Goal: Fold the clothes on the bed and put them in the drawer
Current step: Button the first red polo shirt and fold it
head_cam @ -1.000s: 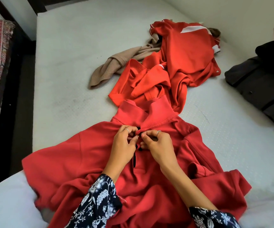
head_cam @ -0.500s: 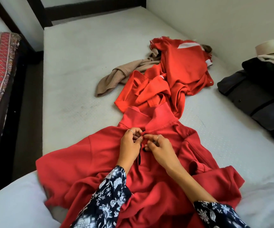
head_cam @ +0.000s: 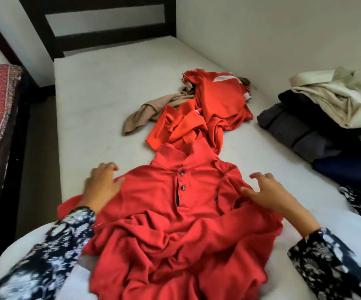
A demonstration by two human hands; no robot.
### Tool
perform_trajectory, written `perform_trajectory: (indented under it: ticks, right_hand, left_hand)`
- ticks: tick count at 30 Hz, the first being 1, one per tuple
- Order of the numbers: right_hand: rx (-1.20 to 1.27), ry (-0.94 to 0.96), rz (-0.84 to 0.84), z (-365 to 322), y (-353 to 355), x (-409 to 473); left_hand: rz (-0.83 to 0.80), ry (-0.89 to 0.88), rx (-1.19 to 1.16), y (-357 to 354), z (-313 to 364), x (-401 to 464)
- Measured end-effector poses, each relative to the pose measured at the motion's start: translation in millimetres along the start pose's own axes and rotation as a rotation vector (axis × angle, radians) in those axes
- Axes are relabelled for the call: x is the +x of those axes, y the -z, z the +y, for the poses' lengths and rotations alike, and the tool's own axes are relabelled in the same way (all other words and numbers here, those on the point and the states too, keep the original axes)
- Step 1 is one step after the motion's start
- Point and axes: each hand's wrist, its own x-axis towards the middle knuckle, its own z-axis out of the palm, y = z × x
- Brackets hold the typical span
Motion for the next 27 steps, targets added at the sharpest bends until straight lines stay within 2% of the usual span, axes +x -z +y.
perform_trajectory:
  ticks: [2, 4, 6, 8, 10, 12, 14, 18, 20, 22, 23, 25, 27]
  right_hand:
    - [-0.082, -0.121, -0.113, 10.0, 0.6, -1.0]
    - [-0.161, -0.116, -0.159, 7.9, -2.6, -3.2]
    - [-0.218, -0.071, -0.219, 1.8, -7.6, -11.6]
    - [-0.308, -0.015, -0.276, -4.1, -10.3, -24.2]
    - [-0.325, 0.04, -0.213, -2.9, -4.4, -31.3]
    - [-0.233, 0.039, -0.04, 2.2, 11.5, -30.4]
    - [-0.11, 0.028, 0.142, 7.0, 35.1, -22.6]
    - [0.137, 0.046, 0.625, 26.3, 88.9, -5.9]
    - [0.271, -0.041, 0.723, 43.9, 110.4, 7.4]
    - [0.481, -0.115, 0.699, 55.6, 124.0, 23.7]
    - [0.587, -0.168, 0.637, 55.7, 126.3, 28.1]
    - [0.726, -0.313, 0.442, 56.5, 120.6, 40.8]
    - [0.707, -0.422, 0.194, 57.8, 104.2, 40.8]
  left_hand:
    - [-0.186, 0.196, 0.295, 16.7, -33.6, -6.5]
    - [-0.348, 0.289, 0.323, 26.1, -54.0, -10.0]
    - [-0.424, 0.256, 0.219, 30.3, -57.9, -13.2]
    - [-0.508, 0.15, 0.127, 32.5, -55.3, -17.9]
    - [-0.532, 0.052, 0.069, 37.0, -52.1, -21.1]
    - [-0.407, 0.012, -0.009, 49.8, -52.9, -18.2]
    - [-0.213, 0.01, -0.11, 68.6, -51.0, -7.6]
    - [0.16, 0.023, -0.335, 121.2, -33.2, 13.2]
    - [0.266, 0.082, -0.425, 136.1, -37.5, 25.0]
    - [0.255, 0.116, -0.398, 147.2, -45.0, 34.6]
    - [0.188, 0.14, -0.354, 151.2, -48.0, 36.6]
    - [-0.053, 0.189, -0.206, 151.8, -54.2, 38.1]
    - [-0.299, 0.251, -0.128, 139.4, -65.3, 35.8]
